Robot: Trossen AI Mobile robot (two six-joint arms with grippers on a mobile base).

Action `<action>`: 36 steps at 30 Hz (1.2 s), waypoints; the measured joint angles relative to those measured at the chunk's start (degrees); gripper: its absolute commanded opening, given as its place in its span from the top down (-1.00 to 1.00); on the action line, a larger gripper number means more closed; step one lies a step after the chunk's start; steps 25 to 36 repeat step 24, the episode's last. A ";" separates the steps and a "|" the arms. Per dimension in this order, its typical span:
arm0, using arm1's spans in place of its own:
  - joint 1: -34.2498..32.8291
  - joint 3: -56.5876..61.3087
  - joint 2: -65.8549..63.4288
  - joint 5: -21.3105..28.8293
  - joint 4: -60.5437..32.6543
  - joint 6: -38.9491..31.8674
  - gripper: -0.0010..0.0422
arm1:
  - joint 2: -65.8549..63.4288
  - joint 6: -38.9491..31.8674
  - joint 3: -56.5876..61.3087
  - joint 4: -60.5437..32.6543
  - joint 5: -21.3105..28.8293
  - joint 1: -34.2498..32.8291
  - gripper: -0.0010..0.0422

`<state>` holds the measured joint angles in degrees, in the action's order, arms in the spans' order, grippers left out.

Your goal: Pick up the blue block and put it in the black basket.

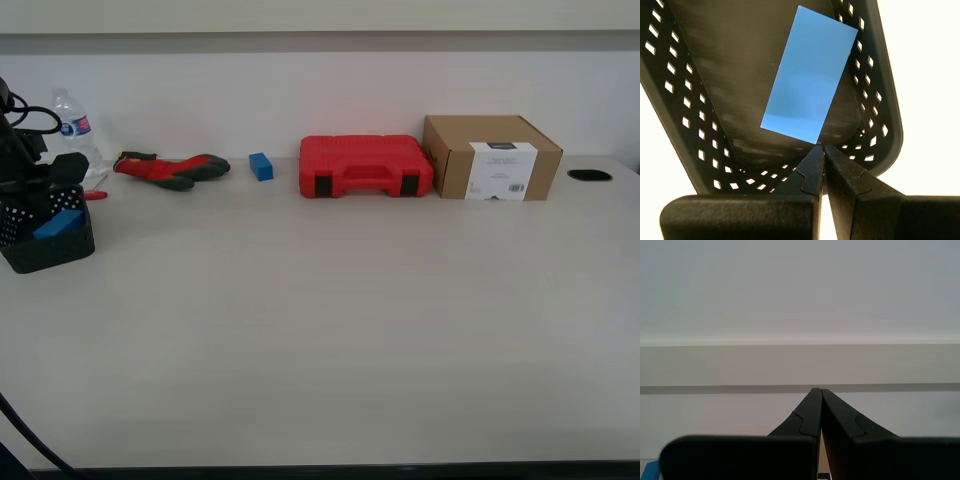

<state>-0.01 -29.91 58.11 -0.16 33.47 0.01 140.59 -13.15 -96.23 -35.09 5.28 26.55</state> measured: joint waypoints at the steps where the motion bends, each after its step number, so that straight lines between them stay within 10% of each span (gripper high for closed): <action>1: 0.04 0.00 0.00 0.02 0.02 0.00 0.96 | 0.00 0.00 0.00 0.00 0.00 0.00 0.96; 36: 0.00 0.00 0.00 0.00 0.02 0.00 0.96 | 0.00 -0.02 0.00 0.96 0.00 0.00 0.96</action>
